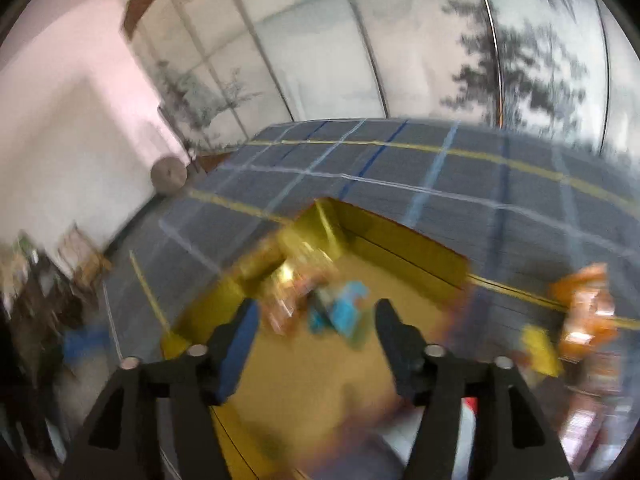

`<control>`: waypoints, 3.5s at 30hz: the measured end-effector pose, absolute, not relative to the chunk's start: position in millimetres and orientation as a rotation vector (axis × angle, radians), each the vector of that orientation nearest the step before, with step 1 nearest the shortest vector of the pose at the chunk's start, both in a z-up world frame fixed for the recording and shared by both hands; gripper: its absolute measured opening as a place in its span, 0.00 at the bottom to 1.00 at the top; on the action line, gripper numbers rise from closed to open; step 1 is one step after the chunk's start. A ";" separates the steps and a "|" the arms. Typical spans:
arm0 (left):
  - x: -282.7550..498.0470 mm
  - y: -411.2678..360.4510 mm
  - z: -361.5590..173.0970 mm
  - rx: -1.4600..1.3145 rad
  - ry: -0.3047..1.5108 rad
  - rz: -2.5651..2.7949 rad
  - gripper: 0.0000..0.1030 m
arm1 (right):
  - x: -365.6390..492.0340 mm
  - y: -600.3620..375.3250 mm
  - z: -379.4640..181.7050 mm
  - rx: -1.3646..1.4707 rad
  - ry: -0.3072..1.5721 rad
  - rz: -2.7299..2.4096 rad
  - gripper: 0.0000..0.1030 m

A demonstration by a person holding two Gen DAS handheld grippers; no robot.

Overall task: Organize snacks
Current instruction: 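Lower the peanut bag into the gold tin and open the right gripper, then grasp the blue-and-white tissue pack with the right gripper and lift it, then grasp the blue candy packet with the left gripper while the right gripper holds the tissue pack, then carry the blue candy packet into the gold tin and open the left gripper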

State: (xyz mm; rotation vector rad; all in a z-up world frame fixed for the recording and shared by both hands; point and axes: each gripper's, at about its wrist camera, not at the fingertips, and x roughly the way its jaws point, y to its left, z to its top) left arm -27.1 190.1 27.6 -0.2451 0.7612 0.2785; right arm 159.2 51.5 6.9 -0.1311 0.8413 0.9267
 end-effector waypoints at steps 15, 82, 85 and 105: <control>-13.3 141.8 26.8 -0.152 0.795 0.215 0.98 | 161.0 0.8 -33.9 -0.658 0.969 0.887 0.72; 112.5 -55.4 -44.0 -0.151 1.188 -0.102 0.22 | 174.6 -332.3 -56.6 0.090 0.814 0.311 0.50; 98.9 -59.0 -36.8 -0.104 1.159 -0.103 0.22 | 176.9 -330.9 -58.4 0.082 0.830 0.293 0.50; 48.6 -21.2 18.6 -0.046 0.993 -0.015 0.23 | 180.8 -313.0 -62.6 -0.050 0.865 0.195 0.50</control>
